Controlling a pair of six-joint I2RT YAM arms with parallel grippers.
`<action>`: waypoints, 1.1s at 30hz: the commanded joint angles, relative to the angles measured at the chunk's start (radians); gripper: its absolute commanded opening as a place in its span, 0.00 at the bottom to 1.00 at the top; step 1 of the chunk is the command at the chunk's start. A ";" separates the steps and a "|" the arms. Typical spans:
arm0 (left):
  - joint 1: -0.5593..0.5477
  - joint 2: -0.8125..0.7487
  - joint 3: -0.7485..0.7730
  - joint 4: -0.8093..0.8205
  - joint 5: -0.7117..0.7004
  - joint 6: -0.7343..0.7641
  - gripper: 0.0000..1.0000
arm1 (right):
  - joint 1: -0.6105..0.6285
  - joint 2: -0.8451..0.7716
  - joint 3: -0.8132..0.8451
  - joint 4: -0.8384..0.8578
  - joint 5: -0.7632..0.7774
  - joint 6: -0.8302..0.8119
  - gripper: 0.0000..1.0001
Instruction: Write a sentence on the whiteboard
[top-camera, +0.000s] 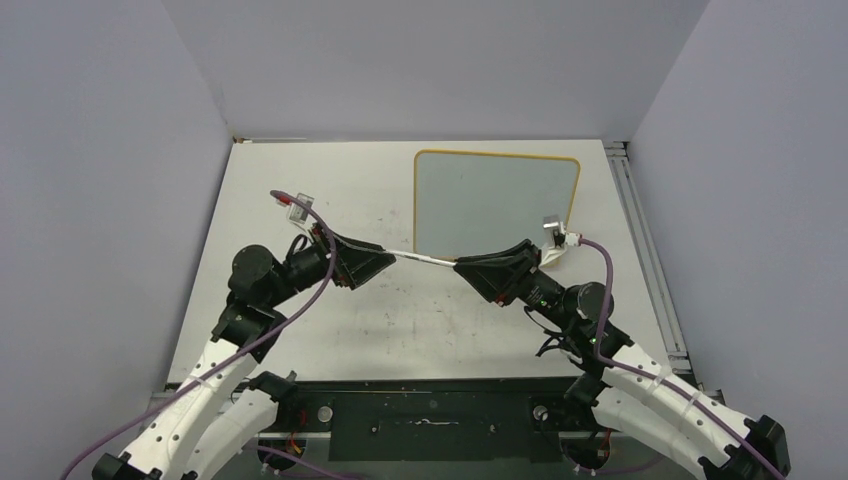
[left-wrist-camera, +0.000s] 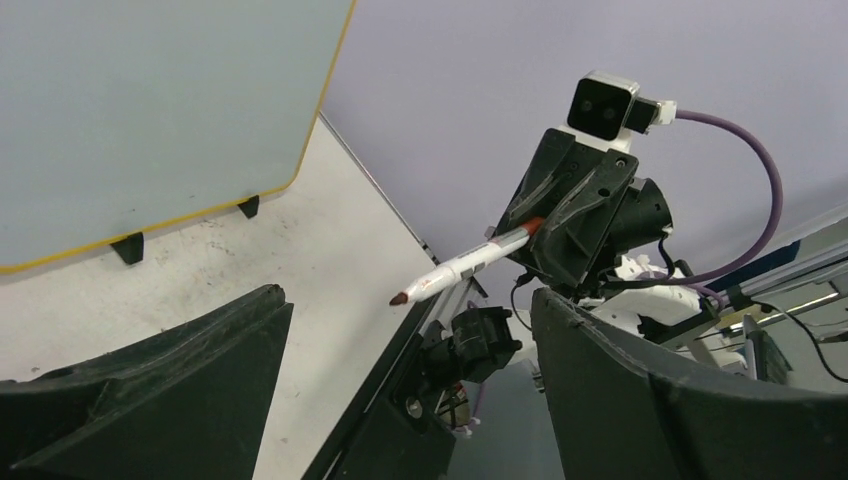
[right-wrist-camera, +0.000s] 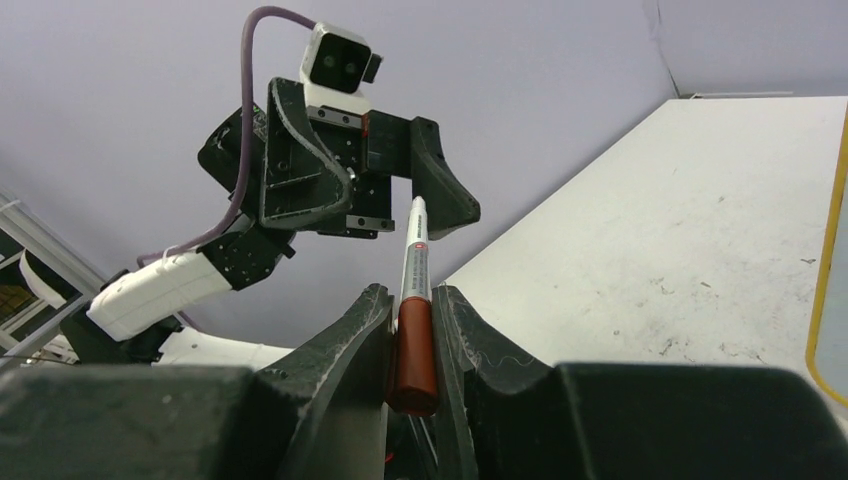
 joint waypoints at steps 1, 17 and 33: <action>0.009 -0.031 0.075 -0.105 0.011 0.165 0.89 | -0.007 -0.040 0.017 0.043 0.038 -0.023 0.05; 0.006 -0.030 0.392 -0.737 0.141 0.848 0.87 | -0.029 0.099 0.267 -0.311 -0.207 -0.062 0.05; -0.244 0.057 0.417 -0.840 0.008 1.062 0.49 | -0.063 0.200 0.356 -0.351 -0.403 -0.027 0.05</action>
